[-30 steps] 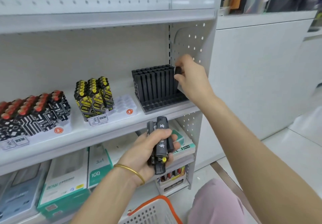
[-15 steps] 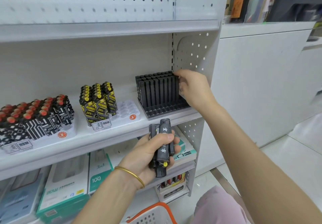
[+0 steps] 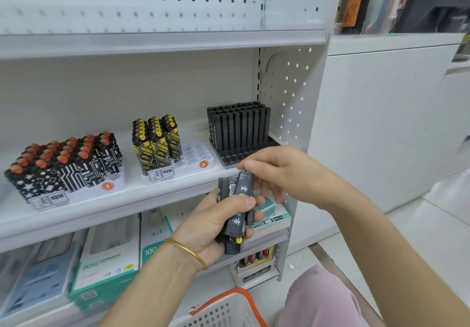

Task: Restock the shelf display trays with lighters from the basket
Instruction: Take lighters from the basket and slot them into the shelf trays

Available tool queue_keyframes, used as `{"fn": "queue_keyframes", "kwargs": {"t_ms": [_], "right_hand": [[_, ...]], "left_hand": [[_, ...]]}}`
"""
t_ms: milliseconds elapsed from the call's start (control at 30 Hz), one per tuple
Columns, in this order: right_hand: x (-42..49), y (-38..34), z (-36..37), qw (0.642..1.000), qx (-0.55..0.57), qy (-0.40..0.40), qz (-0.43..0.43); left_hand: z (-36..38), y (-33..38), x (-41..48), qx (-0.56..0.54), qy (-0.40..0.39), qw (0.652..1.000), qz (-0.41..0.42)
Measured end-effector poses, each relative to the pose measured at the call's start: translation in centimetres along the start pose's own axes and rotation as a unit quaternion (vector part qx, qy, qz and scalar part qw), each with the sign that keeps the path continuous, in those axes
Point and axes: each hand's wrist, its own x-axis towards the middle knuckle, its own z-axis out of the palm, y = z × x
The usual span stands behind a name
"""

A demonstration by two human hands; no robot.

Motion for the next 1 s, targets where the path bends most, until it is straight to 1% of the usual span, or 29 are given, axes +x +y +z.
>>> {"fn": "queue_keyframes", "kwargs": {"t_ms": [133,300,467,567,633,700,767,833,867,933,1000], "right_hand": [[-0.1,-0.4,0.0,0.998,0.057,-0.017,0.002],[0.1,-0.8,0.1,0.993,0.120,0.014,-0.004],[0.5,-1.3,0.6,0.996,0.077,0.043,-0.024],[0.5,-1.9,1.2,0.995,0.062,0.061,-0.037],[0.6,-2.0,1.6,0.996,0.002,0.080,-0.051],[1.0,-2.0,1.5,0.994,-0.037,0.090,-0.043],[1.5,-2.4,0.9,0.993,-0.018,0.102,-0.048],[2.3,-3.0,0.1,0.986,0.008,0.149,-0.071],[2.8,-3.3,-0.3,0.980,-0.001,0.179,-0.086],[3.8,-3.6,-0.5,0.967,-0.064,0.223,-0.110],[4.7,-3.5,0.0,0.957,-0.125,0.228,-0.125]], "left_hand": [[-0.3,0.3,-0.8,-0.013,0.024,1.000,-0.009],[-1.1,0.8,-1.4,-0.061,0.057,0.996,-0.019],[-1.1,1.0,-1.9,-0.074,0.066,0.995,-0.020],[-0.8,1.0,-2.0,-0.065,0.086,0.994,0.000],[-0.8,1.0,-2.1,-0.059,0.094,0.994,0.011],[-0.8,1.1,-2.1,-0.058,0.098,0.993,0.010],[-0.8,1.2,-2.2,-0.072,0.096,0.993,0.002],[-0.9,1.3,-2.2,-0.080,0.097,0.992,-0.004],[-1.0,1.3,-2.2,-0.076,0.100,0.992,-0.006],[-1.0,1.2,-2.3,-0.067,0.105,0.992,-0.010],[-0.9,1.2,-2.3,-0.066,0.103,0.992,-0.015]]}}
